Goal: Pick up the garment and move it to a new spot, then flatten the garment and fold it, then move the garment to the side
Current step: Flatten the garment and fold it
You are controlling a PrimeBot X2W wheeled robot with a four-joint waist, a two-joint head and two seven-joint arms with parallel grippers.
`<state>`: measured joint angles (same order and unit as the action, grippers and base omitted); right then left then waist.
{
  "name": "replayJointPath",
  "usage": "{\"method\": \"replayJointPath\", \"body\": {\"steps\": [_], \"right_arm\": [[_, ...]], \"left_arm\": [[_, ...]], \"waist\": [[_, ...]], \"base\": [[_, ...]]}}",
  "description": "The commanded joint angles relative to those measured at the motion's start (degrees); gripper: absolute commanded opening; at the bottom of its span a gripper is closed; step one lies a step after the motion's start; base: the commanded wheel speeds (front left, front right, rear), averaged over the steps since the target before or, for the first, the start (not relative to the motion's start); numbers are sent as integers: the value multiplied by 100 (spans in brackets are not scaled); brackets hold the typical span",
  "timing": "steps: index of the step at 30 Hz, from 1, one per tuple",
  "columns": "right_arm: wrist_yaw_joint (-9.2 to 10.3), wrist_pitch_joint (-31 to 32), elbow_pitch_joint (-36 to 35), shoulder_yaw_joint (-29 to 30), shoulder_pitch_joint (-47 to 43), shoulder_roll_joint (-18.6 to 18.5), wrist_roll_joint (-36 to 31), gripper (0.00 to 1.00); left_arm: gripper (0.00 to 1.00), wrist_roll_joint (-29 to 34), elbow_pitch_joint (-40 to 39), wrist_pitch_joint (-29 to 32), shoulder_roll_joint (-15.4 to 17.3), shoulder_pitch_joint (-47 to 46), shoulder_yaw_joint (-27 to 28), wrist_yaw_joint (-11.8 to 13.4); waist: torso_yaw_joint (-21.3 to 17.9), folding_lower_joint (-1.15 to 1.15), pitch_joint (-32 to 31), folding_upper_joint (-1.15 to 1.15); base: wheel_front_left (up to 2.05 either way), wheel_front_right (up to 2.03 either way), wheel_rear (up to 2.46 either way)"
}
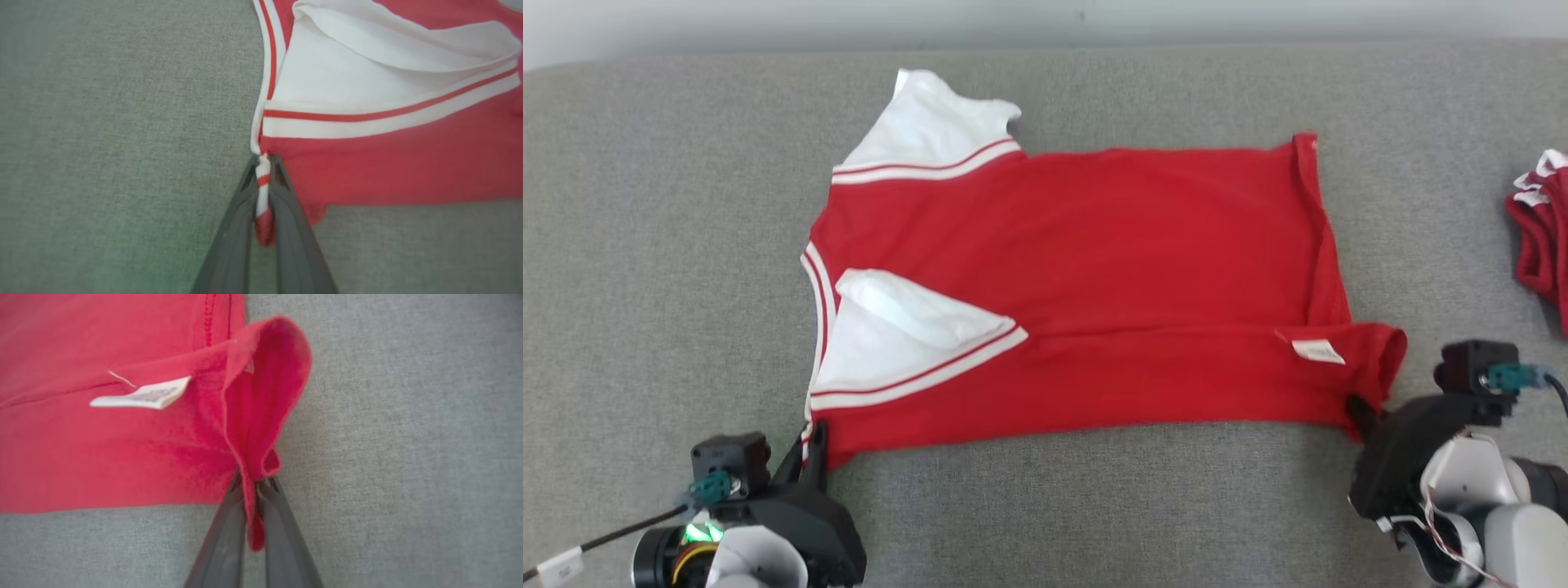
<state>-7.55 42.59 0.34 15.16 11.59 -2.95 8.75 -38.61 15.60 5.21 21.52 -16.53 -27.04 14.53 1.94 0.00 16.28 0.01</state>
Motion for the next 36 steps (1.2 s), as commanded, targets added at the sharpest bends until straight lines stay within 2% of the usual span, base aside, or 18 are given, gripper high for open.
{"method": "replayJointPath", "body": {"steps": [1, 10, 17, 18, 19, 20, 25, 31, 36], "right_arm": [[16, 3, -78, 96, -168, 14, 32, 0], [17, 251, -637, 468, -1005, 3, 306, 0], [17, 128, -460, 439, -1268, 5, 507, 0], [17, 78, -401, 407, -1276, 5, 592, 18], [17, 58, -338, 385, -1308, 9, 626, 100], [17, 27, -297, 388, -1331, 7, 631, 100], [16, -27, -391, 509, -1306, 9, 484, 100], [16, -59, -1045, 419, -902, 15, 144, 100], [16, 117, -1321, 15, -230, -158, 4, 100]], "left_arm": [[0, -32, -10, 69, 89, 229, -21, -8], [0, -113, -888, 455, 474, 1007, -85, 254], [0, -68, -1287, 630, 607, 1432, -184, 470], [0, -27, -1301, 646, 627, 1463, -218, 478], [44, -14, -1310, 640, 626, 1481, -235, 478], [100, -15, -1294, 620, 620, 1488, -242, 480], [100, -64, -1262, 587, 667, 1499, -158, 516], [100, 71, -1496, 522, 958, 1183, 97, 611], [100, 252, -1461, 647, 1098, 383, 82, 358]], "waist": [[-33, 0, -155, -1], [-170, 0, -575, -1], [-224, 0, -652, -1], [-223, 0, -654, -1], [-218, 0, -654, -1], [-210, 0, -649, -1], [-158, 0, -642, -1], [-150, 0, -584, -1], [-181, 0, -398, -1]], "base": [[0, 0, 0], [0, 0, 0], [0, 0, 0], [0, 0, 0], [0, 0, 0], [0, 0, 0], [0, 0, 0], [0, 0, 0], [0, 0, 0]]}}
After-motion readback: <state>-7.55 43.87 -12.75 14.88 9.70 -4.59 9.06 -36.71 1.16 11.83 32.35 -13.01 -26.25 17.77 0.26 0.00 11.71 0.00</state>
